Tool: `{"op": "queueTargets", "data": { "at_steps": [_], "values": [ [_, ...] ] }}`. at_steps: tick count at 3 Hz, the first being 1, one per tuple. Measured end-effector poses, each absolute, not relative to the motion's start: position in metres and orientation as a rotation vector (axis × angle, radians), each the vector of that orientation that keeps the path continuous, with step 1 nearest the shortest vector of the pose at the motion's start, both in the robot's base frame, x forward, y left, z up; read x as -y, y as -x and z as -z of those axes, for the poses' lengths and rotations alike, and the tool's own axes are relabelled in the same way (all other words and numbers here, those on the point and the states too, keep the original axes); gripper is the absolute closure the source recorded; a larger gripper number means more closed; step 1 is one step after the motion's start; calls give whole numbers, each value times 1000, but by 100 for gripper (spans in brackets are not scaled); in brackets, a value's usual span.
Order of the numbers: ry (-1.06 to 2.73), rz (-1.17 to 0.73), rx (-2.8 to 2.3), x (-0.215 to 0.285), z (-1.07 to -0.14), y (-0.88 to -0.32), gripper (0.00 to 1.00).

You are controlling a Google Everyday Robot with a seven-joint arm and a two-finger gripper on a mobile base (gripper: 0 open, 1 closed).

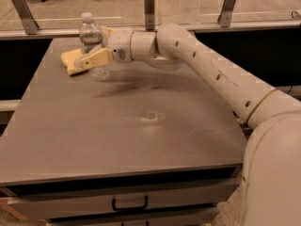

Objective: Move water bottle near sponge

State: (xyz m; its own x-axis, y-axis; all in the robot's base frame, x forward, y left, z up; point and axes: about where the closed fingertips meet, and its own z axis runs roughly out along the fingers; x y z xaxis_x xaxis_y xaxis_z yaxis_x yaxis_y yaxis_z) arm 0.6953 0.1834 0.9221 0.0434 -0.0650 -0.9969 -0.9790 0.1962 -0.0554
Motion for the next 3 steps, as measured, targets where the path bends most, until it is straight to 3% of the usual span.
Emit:
{"op": "queueTargets", "data": {
  "at_steps": [2, 3],
  "values": [
    [1140, -934, -1338, -131, -921, -677, 0],
    [1096, -880, -1372, -68, -928, -648, 0]
  ]
}}
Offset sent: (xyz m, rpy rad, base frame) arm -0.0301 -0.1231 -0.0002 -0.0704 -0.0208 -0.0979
